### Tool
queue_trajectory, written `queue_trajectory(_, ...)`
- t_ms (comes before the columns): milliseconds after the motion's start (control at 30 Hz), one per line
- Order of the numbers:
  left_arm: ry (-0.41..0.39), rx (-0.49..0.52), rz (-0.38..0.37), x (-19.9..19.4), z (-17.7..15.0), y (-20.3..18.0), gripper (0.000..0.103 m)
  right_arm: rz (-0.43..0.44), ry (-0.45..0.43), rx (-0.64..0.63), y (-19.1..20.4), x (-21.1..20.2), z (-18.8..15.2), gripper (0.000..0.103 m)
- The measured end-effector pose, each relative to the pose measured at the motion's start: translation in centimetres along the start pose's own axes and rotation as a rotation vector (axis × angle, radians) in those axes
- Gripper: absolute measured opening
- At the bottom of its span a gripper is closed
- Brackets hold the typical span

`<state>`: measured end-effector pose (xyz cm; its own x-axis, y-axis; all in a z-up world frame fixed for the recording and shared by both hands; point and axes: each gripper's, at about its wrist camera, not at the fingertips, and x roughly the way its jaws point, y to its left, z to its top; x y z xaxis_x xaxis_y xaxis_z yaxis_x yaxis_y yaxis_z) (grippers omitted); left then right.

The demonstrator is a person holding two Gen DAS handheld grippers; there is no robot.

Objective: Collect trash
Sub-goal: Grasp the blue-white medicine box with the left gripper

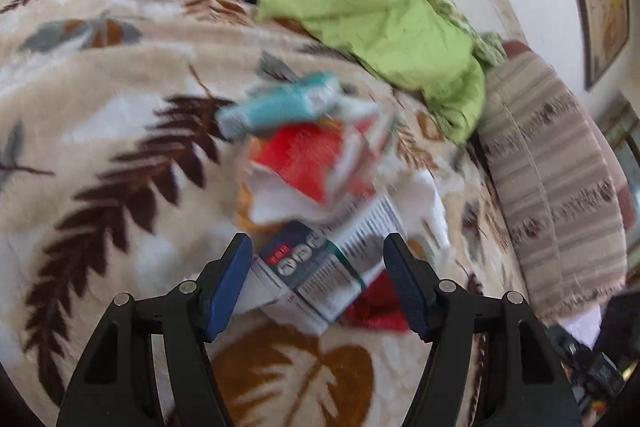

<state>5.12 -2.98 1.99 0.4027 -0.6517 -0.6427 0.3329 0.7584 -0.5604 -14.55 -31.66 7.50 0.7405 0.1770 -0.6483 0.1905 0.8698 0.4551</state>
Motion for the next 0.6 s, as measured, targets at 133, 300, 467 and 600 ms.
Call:
queue_trajectory(133,0.08,0.148,-0.042,-0.3,-2.2,-3.1,0.066,-0.004,0.001,0.025,-0.6,0.7,0.1,0.057)
queue_trajectory(300,0.028,0.242,0.083,-0.1,-2.8,-5.2,0.066,-0.019,0.013,0.035,-0.8,2.1,0.8,0.057)
queue_trajectory(467,0.031,0.249,0.168,1.4,-2.4,-5.6,0.066,-0.062,-0.002,-0.006,-0.5,3.5,2.7,0.057)
queue_trajectory(600,0.042,0.263,0.174,1.9,-2.3,-6.1,0.053,-0.1,0.017,-0.061,-0.2,6.4,5.0,0.057)
